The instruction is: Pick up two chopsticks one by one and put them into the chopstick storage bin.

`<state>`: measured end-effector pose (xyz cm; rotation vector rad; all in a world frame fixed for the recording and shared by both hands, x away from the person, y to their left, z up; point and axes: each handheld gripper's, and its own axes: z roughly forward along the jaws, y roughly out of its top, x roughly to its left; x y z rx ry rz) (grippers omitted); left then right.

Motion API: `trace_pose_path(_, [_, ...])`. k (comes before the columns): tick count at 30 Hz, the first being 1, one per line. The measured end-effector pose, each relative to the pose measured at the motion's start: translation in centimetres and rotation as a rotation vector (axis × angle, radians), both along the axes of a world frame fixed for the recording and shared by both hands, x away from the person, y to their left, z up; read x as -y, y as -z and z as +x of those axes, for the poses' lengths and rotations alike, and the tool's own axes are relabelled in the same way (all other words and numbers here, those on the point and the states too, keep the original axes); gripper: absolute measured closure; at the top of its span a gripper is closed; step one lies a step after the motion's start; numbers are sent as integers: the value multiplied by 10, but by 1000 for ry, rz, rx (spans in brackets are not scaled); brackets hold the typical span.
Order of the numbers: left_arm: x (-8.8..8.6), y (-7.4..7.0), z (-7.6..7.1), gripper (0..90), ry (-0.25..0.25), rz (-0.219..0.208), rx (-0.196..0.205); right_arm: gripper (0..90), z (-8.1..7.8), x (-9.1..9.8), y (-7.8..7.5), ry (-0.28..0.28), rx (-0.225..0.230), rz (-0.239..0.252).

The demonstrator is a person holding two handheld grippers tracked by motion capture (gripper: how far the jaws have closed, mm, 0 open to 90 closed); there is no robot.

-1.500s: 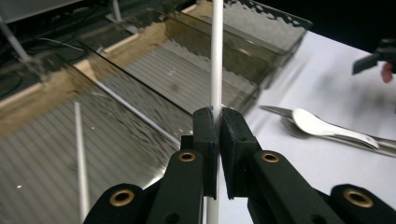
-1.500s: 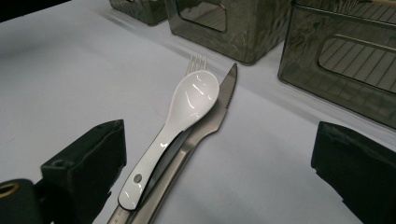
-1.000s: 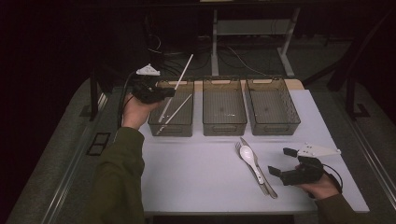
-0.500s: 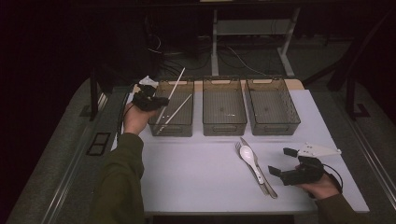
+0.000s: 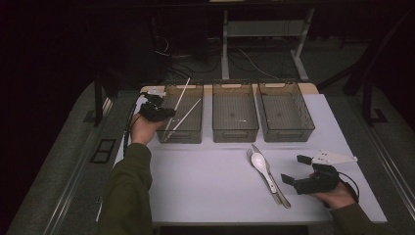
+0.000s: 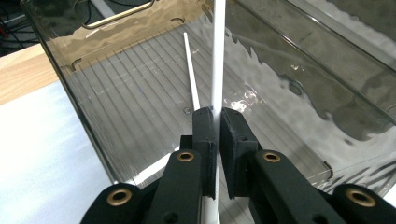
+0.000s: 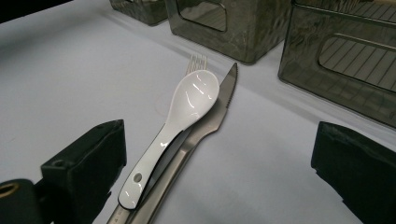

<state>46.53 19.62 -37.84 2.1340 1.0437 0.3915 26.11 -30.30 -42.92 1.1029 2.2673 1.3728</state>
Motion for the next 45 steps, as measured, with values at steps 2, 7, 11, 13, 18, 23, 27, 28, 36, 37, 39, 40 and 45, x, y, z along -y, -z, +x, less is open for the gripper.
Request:
trace_pose_path(2, [2, 1, 0, 828, 5, 8, -1, 33, 0, 0, 0, 0, -1, 1])
trace_pose_path(7, [3, 2, 0, 822, 2, 3, -4, 33, 0, 1, 0, 0, 2, 1])
trace_pose_path(11, [0, 2, -1, 814, -9, -15, 5, 33, 0, 1, 0, -2, 6, -1])
trace_pose_path(13, [-1, 1, -3, 803, -7, -29, 8, 33, 0, 1, 0, -1, 5, -1])
trace_pose_path(18, [-4, -3, -11, 744, -6, -101, 21, 33, 0, 0, 0, 0, 3, -1])
trace_pose_path(23, [-3, -15, -23, 686, 32, -159, 44, 33, 0, -1, 0, -1, 3, -4])
trace_pose_path(27, [3, -23, -36, 640, 84, -190, 49, 33, 0, 0, 0, 2, 0, -7])
trace_pose_path(28, [5, -25, -40, 627, 88, -191, 53, 33, 0, 0, 0, 2, 1, -7])
trace_pose_path(36, [12, -28, -65, 543, 160, -221, 51, 33, -1, 1, 0, 3, 2, -2])
trace_pose_path(37, [13, -29, -68, 533, 166, -221, 51, 33, -1, 1, 0, 3, 2, -2])
trace_pose_path(39, [17, -30, -75, 508, 185, -216, 65, 32, -1, 0, 0, 0, 1, -6])
trace_pose_path(40, [19, -31, -78, 493, 193, -216, 68, 33, -1, 0, 0, 0, 4, -6])
trace_pose_path(45, [27, -33, -94, 444, 230, -218, 92, 32, -1, 0, 0, 5, 1, -2])
